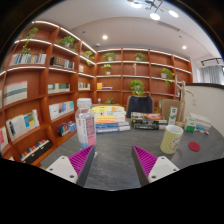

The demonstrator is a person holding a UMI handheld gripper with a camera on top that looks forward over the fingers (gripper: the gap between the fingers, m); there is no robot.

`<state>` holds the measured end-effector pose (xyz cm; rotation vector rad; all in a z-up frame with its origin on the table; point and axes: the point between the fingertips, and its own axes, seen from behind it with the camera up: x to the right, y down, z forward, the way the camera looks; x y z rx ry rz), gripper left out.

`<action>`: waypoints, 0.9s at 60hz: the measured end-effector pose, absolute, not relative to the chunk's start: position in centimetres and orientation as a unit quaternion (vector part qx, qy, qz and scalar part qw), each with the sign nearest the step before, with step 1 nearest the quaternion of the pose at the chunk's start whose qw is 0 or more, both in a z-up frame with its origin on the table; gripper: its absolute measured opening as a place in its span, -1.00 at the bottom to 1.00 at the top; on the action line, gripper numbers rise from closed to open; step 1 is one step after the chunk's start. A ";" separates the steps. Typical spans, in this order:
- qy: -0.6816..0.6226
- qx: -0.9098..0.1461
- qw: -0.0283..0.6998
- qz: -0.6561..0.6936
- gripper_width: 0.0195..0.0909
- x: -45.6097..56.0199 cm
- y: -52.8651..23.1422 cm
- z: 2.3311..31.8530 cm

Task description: Pour water

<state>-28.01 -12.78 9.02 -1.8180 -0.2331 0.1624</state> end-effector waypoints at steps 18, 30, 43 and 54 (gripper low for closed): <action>-0.110 -0.750 0.637 0.139 0.68 -38.7 -8.9 8.8; -0.076 -0.739 0.655 0.138 0.57 -39.4 -5.4 9.6; -0.063 -0.719 0.679 0.134 -0.09 -39.0 -4.0 10.7; -0.086 -0.726 0.673 0.116 -0.36 -39.1 -3.9 10.4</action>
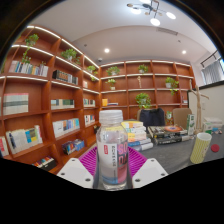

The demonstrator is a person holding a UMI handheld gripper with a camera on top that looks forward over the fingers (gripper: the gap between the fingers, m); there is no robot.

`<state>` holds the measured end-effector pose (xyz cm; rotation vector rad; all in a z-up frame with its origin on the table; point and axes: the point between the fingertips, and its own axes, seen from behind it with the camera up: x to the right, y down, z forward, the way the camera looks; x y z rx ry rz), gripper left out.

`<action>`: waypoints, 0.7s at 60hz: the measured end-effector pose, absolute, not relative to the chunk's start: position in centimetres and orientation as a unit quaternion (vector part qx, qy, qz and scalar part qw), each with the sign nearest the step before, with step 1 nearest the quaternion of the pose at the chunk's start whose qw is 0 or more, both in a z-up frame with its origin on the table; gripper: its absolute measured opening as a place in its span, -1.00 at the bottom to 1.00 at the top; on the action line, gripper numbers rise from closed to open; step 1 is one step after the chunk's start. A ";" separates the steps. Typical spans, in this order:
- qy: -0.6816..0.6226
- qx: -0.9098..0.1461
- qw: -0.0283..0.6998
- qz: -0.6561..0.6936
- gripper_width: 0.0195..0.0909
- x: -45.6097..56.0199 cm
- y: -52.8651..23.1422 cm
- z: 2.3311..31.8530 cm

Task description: Pour water

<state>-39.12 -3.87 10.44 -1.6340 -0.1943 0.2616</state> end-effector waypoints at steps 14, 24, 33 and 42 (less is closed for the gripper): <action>-0.082 -0.735 0.663 0.117 -0.49 -38.7 -3.5 10.2; -0.010 -0.743 0.653 0.144 -0.50 -34.3 -3.1 10.9; 0.164 -0.694 0.645 0.273 -0.49 -27.6 -1.3 13.2; 0.321 -0.606 0.610 0.397 -0.49 -22.2 0.7 15.3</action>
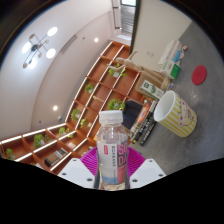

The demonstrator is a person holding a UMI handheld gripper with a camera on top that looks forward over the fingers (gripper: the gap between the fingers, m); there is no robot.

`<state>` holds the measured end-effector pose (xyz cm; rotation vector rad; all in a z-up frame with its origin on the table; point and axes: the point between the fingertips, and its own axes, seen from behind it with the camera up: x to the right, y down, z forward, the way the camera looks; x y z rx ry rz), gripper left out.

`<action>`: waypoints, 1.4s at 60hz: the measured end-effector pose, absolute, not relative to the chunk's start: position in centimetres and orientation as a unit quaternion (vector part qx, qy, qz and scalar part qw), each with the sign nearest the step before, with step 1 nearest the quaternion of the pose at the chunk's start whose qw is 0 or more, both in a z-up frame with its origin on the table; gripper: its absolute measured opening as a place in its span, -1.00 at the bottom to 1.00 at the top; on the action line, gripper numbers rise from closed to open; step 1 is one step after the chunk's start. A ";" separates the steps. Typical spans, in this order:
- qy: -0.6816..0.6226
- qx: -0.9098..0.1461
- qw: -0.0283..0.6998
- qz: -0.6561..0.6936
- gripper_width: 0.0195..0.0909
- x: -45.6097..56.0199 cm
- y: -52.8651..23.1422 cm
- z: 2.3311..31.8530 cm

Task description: Pour water

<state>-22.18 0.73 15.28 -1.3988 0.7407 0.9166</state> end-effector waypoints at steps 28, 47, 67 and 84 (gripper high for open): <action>0.587 -0.271 0.409 0.644 -0.50 -14.6 2.7 19.2; 0.602 -0.274 0.380 0.647 -0.50 -14.2 3.1 18.2; 0.325 -0.618 0.632 0.336 -0.50 -12.8 3.8 22.9; 0.180 -0.709 0.676 -0.090 -0.51 0.5 2.1 22.6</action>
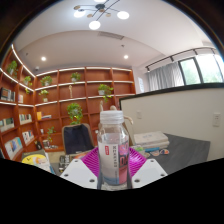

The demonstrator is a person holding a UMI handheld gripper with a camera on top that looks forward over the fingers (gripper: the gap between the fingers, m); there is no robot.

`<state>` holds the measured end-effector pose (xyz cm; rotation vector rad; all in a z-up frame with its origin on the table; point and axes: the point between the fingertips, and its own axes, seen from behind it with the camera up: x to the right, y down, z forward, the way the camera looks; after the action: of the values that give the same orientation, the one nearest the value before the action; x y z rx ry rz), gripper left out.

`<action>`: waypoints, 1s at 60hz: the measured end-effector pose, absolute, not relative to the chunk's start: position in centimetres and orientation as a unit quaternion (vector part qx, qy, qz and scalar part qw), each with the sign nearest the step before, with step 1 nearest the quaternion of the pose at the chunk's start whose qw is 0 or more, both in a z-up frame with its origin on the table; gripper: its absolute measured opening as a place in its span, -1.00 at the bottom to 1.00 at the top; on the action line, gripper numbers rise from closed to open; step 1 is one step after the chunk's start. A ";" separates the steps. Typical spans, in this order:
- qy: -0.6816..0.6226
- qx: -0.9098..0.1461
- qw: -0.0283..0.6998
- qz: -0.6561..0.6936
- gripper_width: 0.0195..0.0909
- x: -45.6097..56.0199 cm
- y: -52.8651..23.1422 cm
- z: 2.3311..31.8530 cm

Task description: Pour water

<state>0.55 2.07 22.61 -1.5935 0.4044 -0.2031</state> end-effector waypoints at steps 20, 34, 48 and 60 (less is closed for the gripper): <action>0.165 -0.732 0.627 -0.212 -0.51 10.1 3.3 14.3; 0.184 -0.734 0.623 -0.198 -0.50 12.8 4.0 10.7; 0.185 -0.735 0.624 -0.193 -0.29 12.5 4.2 10.5; 0.198 -0.741 0.624 -0.148 0.57 11.7 2.9 10.2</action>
<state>11.71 2.92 10.23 -1.7015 0.4550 -0.3388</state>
